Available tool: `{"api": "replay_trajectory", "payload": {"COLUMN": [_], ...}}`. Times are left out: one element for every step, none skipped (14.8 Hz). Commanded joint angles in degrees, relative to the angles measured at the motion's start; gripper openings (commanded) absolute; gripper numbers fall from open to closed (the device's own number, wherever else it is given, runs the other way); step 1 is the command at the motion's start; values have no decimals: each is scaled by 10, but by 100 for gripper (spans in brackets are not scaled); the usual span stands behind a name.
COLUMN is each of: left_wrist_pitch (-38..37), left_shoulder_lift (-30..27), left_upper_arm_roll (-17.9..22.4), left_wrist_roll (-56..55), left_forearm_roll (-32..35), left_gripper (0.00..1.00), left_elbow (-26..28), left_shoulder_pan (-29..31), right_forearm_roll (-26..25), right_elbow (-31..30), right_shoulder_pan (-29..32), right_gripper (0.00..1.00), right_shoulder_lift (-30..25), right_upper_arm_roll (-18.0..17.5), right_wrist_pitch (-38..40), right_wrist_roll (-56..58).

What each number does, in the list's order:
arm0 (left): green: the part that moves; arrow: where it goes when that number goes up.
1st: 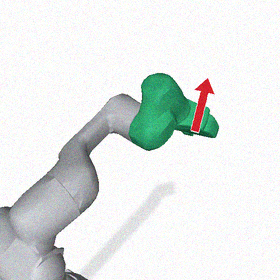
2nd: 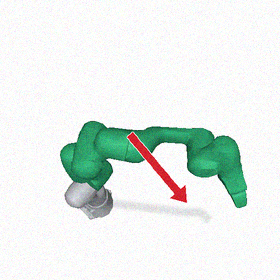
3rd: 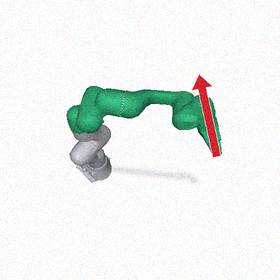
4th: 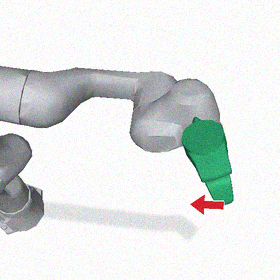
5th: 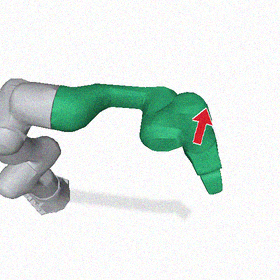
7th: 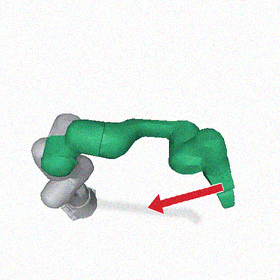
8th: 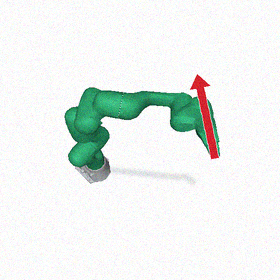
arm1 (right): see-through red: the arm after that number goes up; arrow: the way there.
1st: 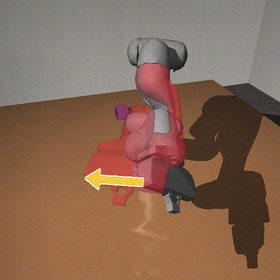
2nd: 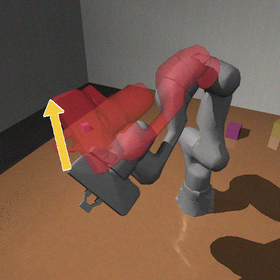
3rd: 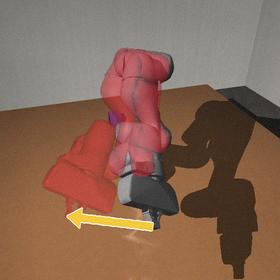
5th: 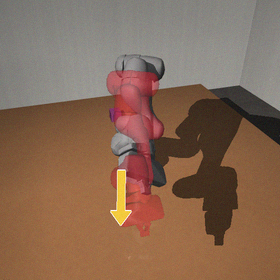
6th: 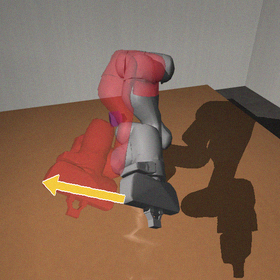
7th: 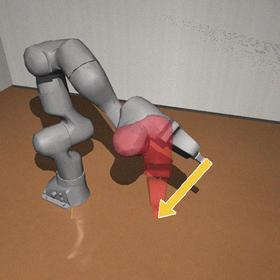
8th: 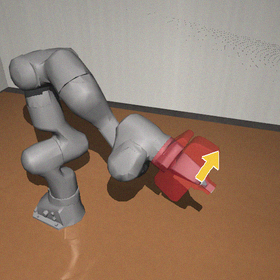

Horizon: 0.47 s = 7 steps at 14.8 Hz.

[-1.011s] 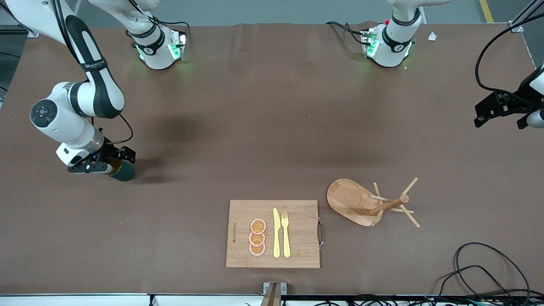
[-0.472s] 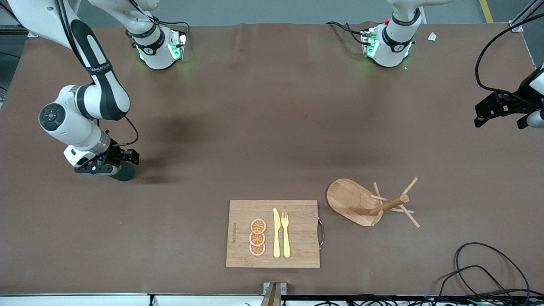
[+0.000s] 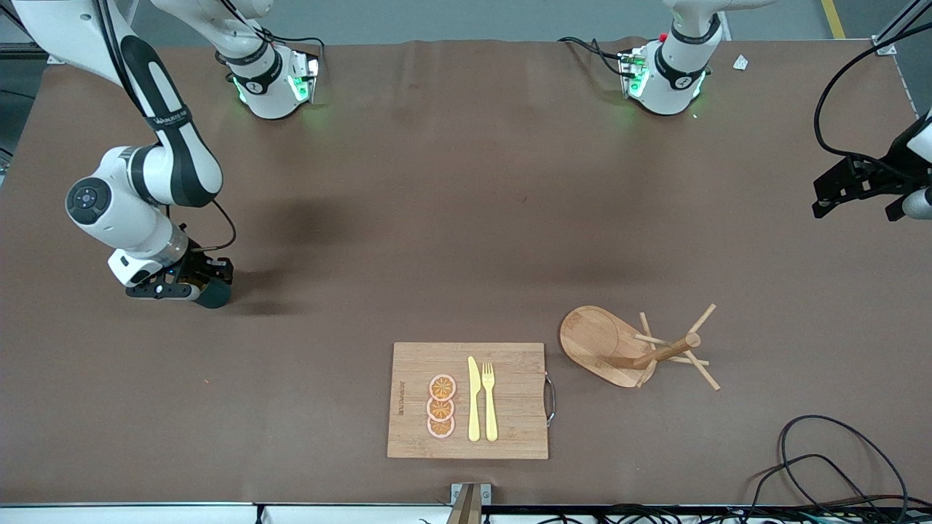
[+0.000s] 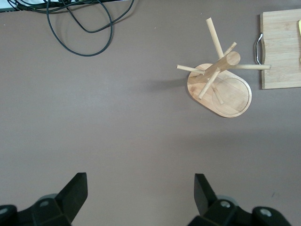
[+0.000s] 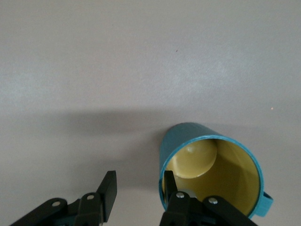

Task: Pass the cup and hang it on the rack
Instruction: 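Close the right gripper on the teal mug's rim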

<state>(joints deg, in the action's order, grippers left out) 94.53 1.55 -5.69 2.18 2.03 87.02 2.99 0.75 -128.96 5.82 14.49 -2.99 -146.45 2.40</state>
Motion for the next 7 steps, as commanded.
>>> {"api": "replay_trajectory", "payload": {"left_wrist_pitch": [0,0,0,0,0,0,0], "left_shoulder_lift": [0,0,0,0,0,0,0], "left_upper_arm_roll": [-2,-2,-2,-2,-2,-2,-2], "left_wrist_roll": [-8,-8,-8,-8,-8,-8,-8], "left_forearm_roll": [5,5,5,5,4,4,4], "left_gripper": [100,100,100,100,100,100,100], "left_elbow": [-5,-5,-5,-5,-5,-5,-5], "left_shoulder_pan": [0,0,0,0,0,0,0], "right_forearm_roll": [-6,-6,-6,-6,-6,-6,-6], "right_elbow": [3,4,5,4,5,5,5], "right_shoulder_pan": [15,15,15,15,16,15,15], "right_gripper": [49,49,47,44,41,35,28], "right_shoulder_lift": [10,11,11,11,11,11,11], "right_upper_arm_roll": [-3,-3,-3,-3,-3,-3,-3], "right_wrist_pitch": [-17,-17,-17,-18,-18,-18,-17], "right_wrist_roll": [0,0,0,0,0,0,0]}}
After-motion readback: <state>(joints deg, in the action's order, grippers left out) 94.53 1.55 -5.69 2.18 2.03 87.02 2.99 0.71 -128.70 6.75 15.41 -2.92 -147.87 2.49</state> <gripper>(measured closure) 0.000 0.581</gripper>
